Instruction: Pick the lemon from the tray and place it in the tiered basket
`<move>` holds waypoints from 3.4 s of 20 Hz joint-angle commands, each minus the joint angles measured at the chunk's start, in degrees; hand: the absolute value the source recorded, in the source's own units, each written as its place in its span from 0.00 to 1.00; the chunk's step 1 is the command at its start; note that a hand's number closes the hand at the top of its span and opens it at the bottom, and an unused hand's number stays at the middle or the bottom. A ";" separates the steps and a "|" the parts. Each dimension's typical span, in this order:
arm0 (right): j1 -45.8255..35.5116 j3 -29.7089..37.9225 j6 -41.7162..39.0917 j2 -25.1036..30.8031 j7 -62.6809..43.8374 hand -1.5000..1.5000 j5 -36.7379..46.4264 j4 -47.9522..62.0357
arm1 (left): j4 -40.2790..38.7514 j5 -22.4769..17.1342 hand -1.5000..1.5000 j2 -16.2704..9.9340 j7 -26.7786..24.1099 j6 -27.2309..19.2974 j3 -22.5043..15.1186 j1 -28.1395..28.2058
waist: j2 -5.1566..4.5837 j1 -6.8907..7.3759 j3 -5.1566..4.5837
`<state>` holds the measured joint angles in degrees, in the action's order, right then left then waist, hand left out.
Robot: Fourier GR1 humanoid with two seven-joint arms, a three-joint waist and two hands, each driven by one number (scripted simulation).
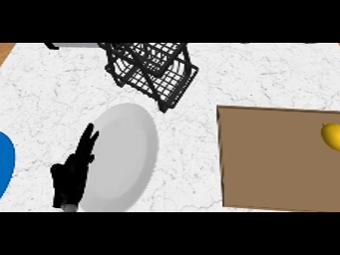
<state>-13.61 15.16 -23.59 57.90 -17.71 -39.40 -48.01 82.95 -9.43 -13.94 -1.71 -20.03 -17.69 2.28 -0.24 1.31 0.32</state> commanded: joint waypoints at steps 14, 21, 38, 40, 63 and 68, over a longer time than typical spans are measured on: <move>-12.90 -16.14 -6.02 1.19 -4.50 0.00 24.37 -0.99 | -1.71 3.22 0.50 0.51 3.28 -2.01 0.53 0.72 | 0.02 -0.05 -0.28; -14.81 -20.42 -6.98 -0.96 -5.44 0.00 32.09 -1.87 | -1.15 2.11 0.50 -1.30 3.91 0.97 2.72 1.02 | 0.05 -0.24 -0.28; -18.62 -20.91 -14.50 -9.19 -12.49 0.00 38.54 0.15 | -0.25 4.04 0.50 0.45 4.36 2.08 4.61 2.83 | 0.15 -0.57 -0.31; -20.68 -21.31 -18.51 -8.39 -17.60 0.00 37.57 -1.70 | 0.14 5.51 0.50 1.10 4.55 1.14 3.72 2.29 | 0.25 -0.76 -0.34; -21.13 -17.90 -24.41 -12.96 -11.37 0.00 46.92 9.89 | -4.07 4.55 0.50 0.77 2.18 6.55 10.14 0.87 | 0.15 -1.00 -0.31; -22.35 -18.17 -23.60 -15.00 -9.87 0.00 49.74 13.45 | -5.21 6.97 0.50 4.17 2.18 3.91 8.28 0.93 | 0.08 -0.82 -0.30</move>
<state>-35.88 -3.48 -46.24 43.01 -28.25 9.25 -36.05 81.82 -3.28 -10.06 -1.06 -15.39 -10.29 2.83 0.30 0.57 0.43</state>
